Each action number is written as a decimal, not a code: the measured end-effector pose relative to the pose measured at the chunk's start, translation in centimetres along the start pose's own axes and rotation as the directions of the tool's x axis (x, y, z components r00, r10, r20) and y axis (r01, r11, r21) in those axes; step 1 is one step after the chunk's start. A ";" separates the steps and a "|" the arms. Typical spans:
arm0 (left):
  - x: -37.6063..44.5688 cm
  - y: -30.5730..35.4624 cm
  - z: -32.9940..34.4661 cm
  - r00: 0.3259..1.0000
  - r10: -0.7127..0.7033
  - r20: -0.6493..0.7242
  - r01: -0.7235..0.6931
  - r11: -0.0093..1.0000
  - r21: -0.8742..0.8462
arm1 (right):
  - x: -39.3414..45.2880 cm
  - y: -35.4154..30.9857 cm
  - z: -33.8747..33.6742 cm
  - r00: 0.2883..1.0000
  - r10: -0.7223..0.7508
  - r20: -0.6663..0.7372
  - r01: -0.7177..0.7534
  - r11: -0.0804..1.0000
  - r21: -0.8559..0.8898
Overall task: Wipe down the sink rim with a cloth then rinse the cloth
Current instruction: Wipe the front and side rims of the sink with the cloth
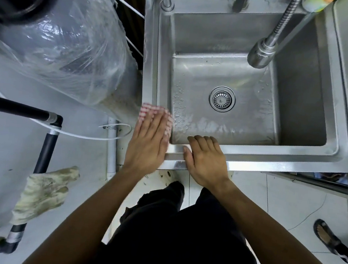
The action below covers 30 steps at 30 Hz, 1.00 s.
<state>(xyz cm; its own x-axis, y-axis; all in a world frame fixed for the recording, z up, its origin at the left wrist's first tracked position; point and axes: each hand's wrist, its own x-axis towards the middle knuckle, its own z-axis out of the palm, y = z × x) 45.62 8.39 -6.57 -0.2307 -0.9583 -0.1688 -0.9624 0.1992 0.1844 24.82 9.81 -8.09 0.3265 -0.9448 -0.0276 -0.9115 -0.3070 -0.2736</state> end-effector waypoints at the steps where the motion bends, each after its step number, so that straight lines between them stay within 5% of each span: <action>1: 2.0 -0.6 -0.3 1.000 -0.022 0.005 0.022 1.000 0.010 | 0.1 0.0 0.1 1.000 0.006 0.007 -0.006 1.000 -0.006; 7: 13.6 -3.1 -3.5 0.993 -0.102 0.059 0.096 0.991 0.097 | 0.5 0.0 0.0 0.992 -0.055 0.114 0.056 0.998 0.000; 16: 3.5 0.1 -0.5 0.993 -0.101 -0.059 0.100 0.995 -0.019 | 1.0 0.7 -0.8 0.972 -0.173 0.160 0.174 0.985 0.009; 26: 25.1 -5.9 -6.5 0.989 -0.147 0.022 0.147 0.988 0.038 | 1.1 0.7 0.1 0.983 -0.143 0.115 0.138 0.989 0.054; 30: 27.8 -6.7 -6.3 0.989 -0.148 0.011 0.146 0.986 0.077 | 1.1 0.6 0.3 0.988 -0.127 0.086 0.123 0.991 0.056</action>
<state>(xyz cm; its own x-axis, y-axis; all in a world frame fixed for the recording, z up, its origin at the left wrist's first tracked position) 46.52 -20.84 -6.37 -0.0876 -0.9748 -0.2052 -0.9940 0.0720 0.0826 24.64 8.65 -8.56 0.4601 -0.8846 -0.0756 -0.8492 -0.4137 -0.3283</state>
